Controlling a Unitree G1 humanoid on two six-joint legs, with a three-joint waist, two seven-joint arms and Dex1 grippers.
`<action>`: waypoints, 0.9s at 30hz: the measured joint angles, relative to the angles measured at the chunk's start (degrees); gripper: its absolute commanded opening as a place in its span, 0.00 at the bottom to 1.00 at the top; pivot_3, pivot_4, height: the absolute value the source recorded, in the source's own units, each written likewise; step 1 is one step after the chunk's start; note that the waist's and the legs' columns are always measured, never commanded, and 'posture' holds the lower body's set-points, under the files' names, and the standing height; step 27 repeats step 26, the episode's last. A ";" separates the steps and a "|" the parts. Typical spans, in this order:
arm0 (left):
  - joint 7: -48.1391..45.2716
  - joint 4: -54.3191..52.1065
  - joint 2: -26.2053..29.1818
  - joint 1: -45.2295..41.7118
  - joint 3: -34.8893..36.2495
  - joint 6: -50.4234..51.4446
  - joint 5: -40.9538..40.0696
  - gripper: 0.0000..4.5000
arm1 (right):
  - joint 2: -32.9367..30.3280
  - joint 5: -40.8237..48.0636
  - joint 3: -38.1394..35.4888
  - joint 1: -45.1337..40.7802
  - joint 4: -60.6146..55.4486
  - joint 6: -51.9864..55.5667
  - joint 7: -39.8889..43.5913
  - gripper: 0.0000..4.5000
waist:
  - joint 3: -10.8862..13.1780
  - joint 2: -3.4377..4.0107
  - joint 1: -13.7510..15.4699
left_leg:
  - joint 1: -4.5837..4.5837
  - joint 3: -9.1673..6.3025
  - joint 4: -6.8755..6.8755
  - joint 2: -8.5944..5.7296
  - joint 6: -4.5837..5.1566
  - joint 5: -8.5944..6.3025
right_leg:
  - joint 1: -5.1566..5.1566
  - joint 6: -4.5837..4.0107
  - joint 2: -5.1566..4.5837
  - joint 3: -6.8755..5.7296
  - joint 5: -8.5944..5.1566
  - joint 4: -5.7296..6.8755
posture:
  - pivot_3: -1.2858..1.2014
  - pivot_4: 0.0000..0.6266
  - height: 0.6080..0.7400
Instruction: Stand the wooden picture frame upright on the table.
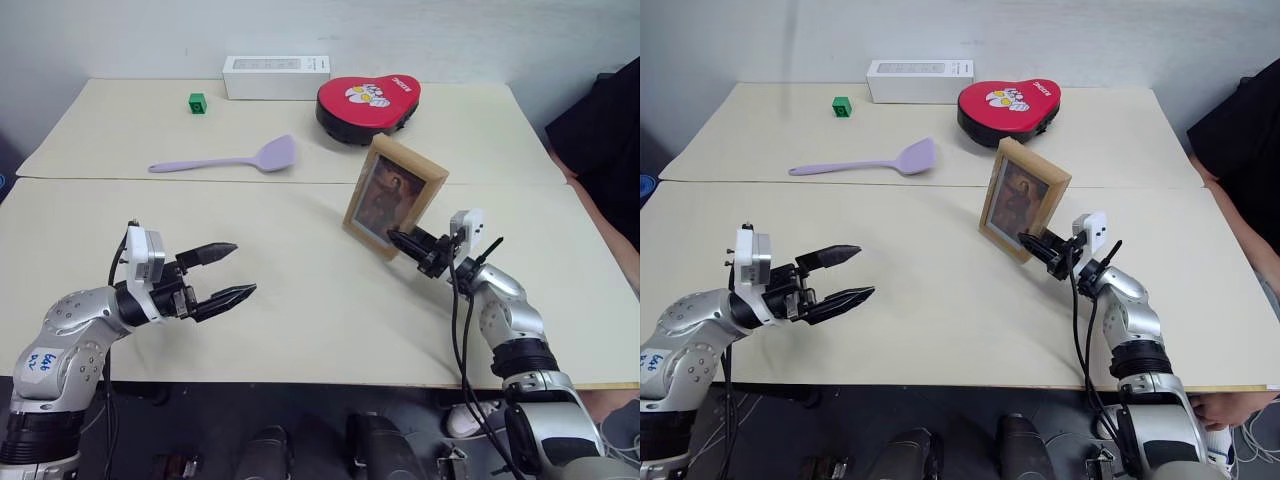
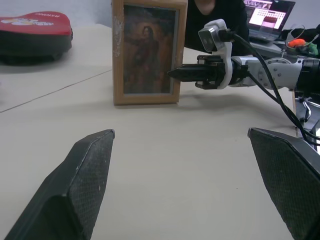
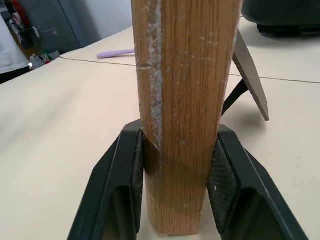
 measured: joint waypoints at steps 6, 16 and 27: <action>-1.80 0.76 -0.02 -0.18 0.00 -0.27 1.67 1.00 | 0.67 -1.09 -1.67 -0.32 0.14 1.53 -0.05 0.28 | -0.03 0.00 0.04 | 0.09 -0.02 0.03 0.00 0.00 0.00 | 0.09 0.00 -0.01 0.01 0.00 0.00 | 0.52 0.24 1.00; -4.09 4.50 -0.06 -0.08 -0.37 -5.23 6.92 1.00 | -0.37 -4.10 -2.05 5.00 -5.82 2.24 2.34 1.00 | -0.01 0.07 0.17 | -0.12 -0.02 -0.05 -0.01 0.02 -0.01 | -0.06 0.01 -0.01 -0.02 0.01 0.04 | 0.52 0.24 1.00; -4.85 11.82 2.52 9.54 2.87 -18.50 17.53 1.00 | -16.98 -11.41 -5.24 24.04 -18.27 -20.19 14.37 1.00 | -0.02 0.10 0.35 | 0.08 0.01 -0.34 -0.03 0.11 -0.07 | 0.09 0.02 -0.04 -0.01 0.01 -0.34 | 0.52 0.24 1.00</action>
